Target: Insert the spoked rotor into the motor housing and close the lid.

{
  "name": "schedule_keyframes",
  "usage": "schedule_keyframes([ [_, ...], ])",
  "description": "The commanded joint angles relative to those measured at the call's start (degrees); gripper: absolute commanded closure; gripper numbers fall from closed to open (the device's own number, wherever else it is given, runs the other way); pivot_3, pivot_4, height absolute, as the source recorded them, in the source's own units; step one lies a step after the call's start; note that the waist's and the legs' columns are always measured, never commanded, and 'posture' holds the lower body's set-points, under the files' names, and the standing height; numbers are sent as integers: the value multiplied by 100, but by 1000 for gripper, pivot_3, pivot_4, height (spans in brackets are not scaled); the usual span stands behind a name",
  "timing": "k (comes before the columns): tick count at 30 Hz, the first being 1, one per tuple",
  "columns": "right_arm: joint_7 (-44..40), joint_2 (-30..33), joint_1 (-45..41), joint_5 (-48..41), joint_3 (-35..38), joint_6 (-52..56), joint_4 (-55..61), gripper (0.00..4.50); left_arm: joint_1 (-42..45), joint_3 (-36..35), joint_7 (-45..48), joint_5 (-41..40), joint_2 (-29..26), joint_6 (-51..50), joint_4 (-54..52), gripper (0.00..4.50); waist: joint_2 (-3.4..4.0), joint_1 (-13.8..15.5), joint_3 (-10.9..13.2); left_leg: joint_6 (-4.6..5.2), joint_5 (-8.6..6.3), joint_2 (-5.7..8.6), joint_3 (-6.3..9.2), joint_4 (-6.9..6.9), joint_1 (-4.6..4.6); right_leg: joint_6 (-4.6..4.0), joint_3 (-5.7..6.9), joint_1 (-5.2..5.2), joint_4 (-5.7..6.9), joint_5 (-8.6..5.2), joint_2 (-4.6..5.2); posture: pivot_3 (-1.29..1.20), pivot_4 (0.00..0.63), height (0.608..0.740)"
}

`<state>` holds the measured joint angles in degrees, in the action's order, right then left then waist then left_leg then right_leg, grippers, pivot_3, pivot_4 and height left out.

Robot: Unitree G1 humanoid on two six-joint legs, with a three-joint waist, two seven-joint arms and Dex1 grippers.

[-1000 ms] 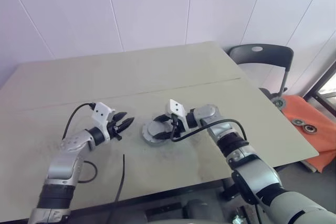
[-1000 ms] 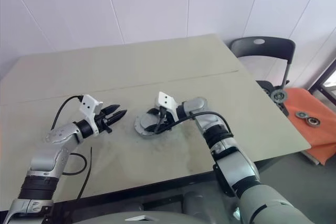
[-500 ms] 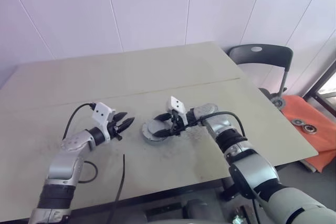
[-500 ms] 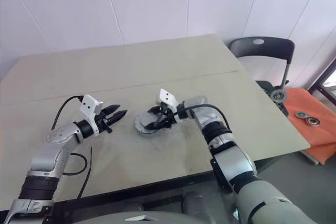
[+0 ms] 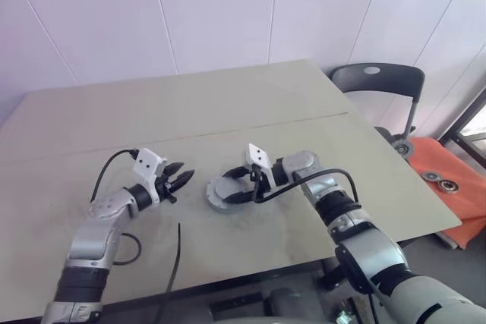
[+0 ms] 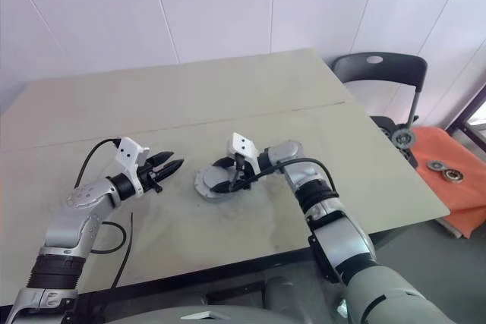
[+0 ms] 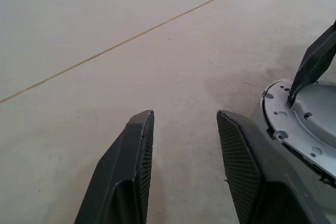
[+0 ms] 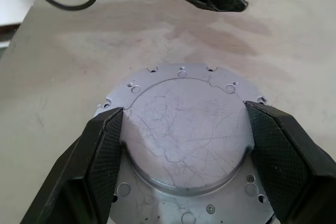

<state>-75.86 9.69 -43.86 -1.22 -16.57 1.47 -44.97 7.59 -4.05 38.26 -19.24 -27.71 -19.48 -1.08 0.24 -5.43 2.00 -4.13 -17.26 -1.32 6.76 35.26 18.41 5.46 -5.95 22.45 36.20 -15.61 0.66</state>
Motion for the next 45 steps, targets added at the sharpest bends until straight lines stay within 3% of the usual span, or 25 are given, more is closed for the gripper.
schedule_keyframes([
  [1, -103, 1, 136, 198, -273, -70, -59, 1309, 66, -96, -27, 9, -26, 64, -140, 2508, 0, 0, 0, 0, 0, 0, 0, 0, 0, 0, 0, 0, 0, 0, 0, 0, 0, 740],
  [23, 307, -182, 35, 475, -415, 467, -223, 1309, 13, -87, -108, -5, -1, 71, -166, 2508, -5, -24, -6, 0, 0, 0, 0, 11, -23, -1, 0, -15, 21, 0, -4, 0, 0, 740],
  [45, 603, -161, 89, 797, -610, 96, -669, 1309, -18, -87, -137, 9, 31, 62, -204, 2508, -2, -39, -6, 0, 0, 0, -1, 64, -55, 3, -4, -41, 85, -27, -11, 0, 0, 740],
])
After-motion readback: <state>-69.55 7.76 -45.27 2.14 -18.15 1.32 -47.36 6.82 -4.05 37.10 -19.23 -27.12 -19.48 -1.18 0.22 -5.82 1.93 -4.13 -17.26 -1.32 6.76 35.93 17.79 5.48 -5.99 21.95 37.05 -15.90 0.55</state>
